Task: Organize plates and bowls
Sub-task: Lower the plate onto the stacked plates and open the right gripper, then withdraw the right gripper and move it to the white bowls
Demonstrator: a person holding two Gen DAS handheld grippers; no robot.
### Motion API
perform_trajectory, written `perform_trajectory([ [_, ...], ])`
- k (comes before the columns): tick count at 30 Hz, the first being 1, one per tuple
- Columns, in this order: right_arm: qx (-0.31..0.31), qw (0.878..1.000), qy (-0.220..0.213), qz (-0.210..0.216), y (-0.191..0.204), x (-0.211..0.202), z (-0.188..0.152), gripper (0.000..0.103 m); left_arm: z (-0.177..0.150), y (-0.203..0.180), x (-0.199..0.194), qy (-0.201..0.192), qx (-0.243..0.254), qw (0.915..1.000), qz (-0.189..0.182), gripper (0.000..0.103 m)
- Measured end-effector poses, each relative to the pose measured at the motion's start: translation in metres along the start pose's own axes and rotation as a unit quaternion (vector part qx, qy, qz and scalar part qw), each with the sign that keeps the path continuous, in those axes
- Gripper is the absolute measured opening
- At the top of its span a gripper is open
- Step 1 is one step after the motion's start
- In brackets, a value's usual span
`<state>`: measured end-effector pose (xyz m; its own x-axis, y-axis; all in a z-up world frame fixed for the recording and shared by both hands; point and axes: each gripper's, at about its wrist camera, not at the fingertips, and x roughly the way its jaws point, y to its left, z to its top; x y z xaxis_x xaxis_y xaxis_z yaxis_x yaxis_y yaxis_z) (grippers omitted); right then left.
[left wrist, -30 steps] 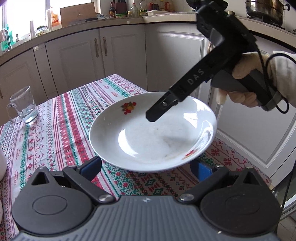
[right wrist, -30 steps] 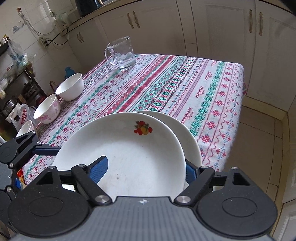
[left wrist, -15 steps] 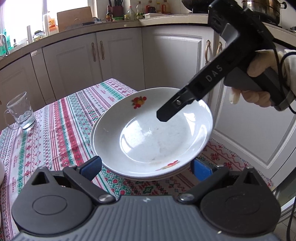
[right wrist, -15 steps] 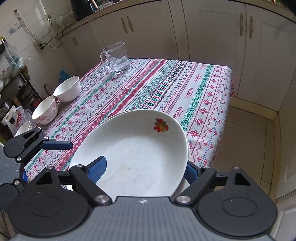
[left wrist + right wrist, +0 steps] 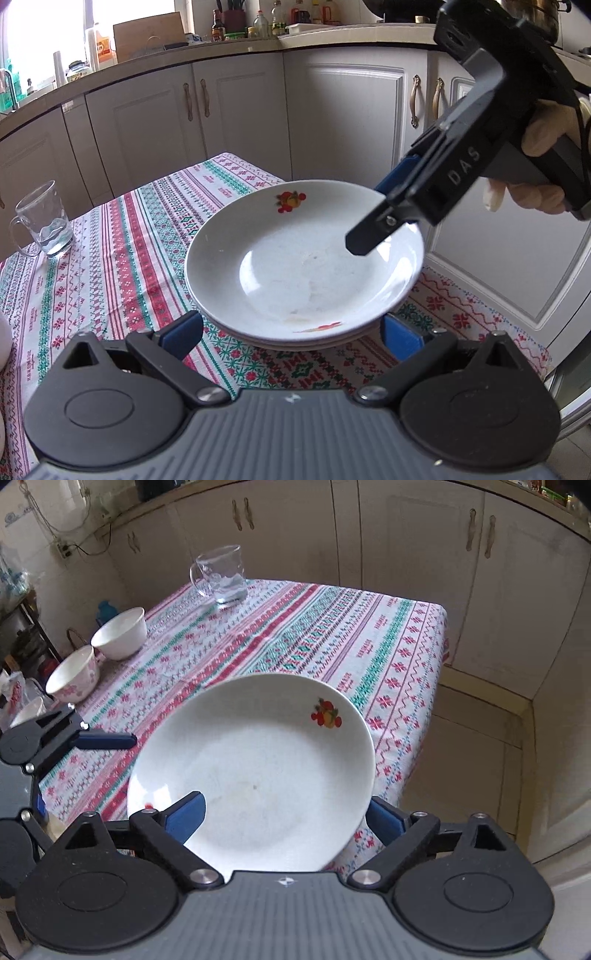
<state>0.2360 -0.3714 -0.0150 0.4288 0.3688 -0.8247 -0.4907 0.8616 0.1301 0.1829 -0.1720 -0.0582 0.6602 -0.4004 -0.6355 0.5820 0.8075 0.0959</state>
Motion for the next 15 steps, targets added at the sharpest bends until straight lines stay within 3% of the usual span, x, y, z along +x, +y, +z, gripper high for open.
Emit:
perform_trajectory([
  [9, -0.026, 0.999, -0.022, -0.008, 0.023, -0.014, -0.002, 0.102, 0.001, 0.003, -0.019, -0.025, -0.001, 0.9996, 0.01, 0.101],
  [15, -0.05, 0.996, -0.067, -0.019, 0.059, -0.025, -0.009, 0.103, -0.004, 0.012, -0.036, -0.034, -0.01, 0.9993, 0.012, 0.102],
])
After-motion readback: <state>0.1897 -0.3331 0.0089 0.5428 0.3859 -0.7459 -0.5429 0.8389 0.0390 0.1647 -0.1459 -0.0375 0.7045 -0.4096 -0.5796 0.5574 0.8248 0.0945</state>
